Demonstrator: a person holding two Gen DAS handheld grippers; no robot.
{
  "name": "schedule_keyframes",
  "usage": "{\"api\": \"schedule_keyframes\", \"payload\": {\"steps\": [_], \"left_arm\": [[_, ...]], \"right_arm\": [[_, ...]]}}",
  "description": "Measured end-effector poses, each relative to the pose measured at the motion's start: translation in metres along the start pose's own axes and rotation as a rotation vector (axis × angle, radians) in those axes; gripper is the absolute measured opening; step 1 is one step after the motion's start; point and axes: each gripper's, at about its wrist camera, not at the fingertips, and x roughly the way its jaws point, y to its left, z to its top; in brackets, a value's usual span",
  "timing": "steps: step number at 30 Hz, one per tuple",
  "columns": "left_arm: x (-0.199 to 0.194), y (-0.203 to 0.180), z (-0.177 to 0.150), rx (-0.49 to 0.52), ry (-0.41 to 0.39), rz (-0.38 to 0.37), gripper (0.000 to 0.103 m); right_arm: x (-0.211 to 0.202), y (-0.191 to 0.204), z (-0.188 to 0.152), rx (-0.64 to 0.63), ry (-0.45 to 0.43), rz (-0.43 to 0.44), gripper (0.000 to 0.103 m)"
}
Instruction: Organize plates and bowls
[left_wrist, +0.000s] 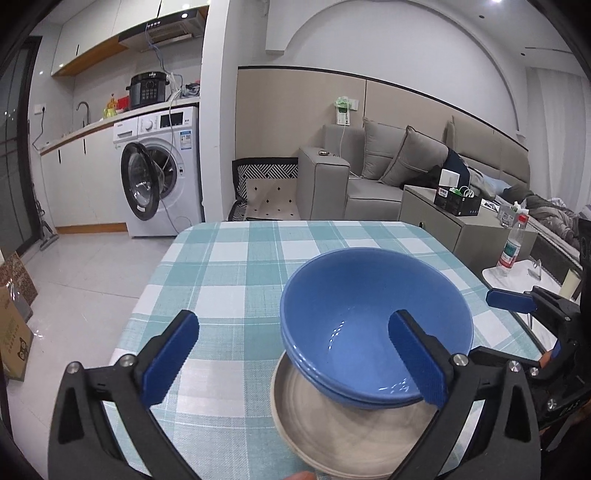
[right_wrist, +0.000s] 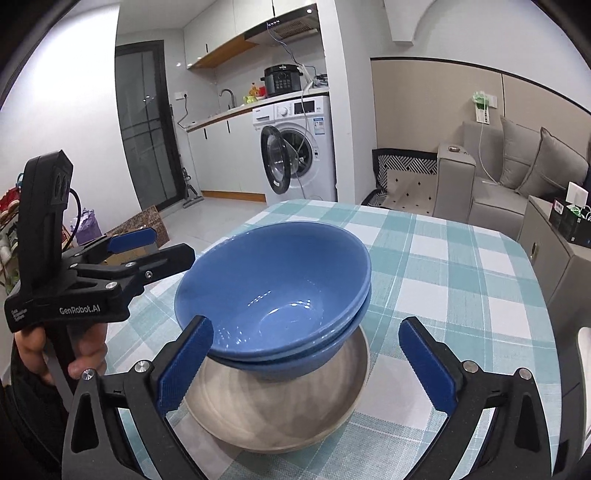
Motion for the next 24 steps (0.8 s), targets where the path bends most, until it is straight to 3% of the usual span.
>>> {"api": "schedule_keyframes", "payload": {"steps": [5, 12, 16, 24], "left_arm": [[-0.01, 0.002, -0.012, 0.002, -0.044, 0.006, 0.103], [-0.002, 0.002, -0.03, 0.013, -0.021, 0.01, 0.103], [-0.007, 0.002, -0.037, 0.012, -0.069, -0.005, 0.103], [-0.016, 0.005, -0.047, 0.026, -0.12, -0.01, 0.103]], "right_arm": [[-0.007, -0.003, -0.016, -0.011, -0.047, 0.003, 0.102], [-0.01, -0.009, -0.038, -0.005, -0.08, -0.02, 0.102], [-0.01, -0.007, -0.05, -0.044, -0.107, -0.066, 0.102], [-0.007, -0.006, -0.058, -0.044, -0.136, -0.038, 0.102]]}}
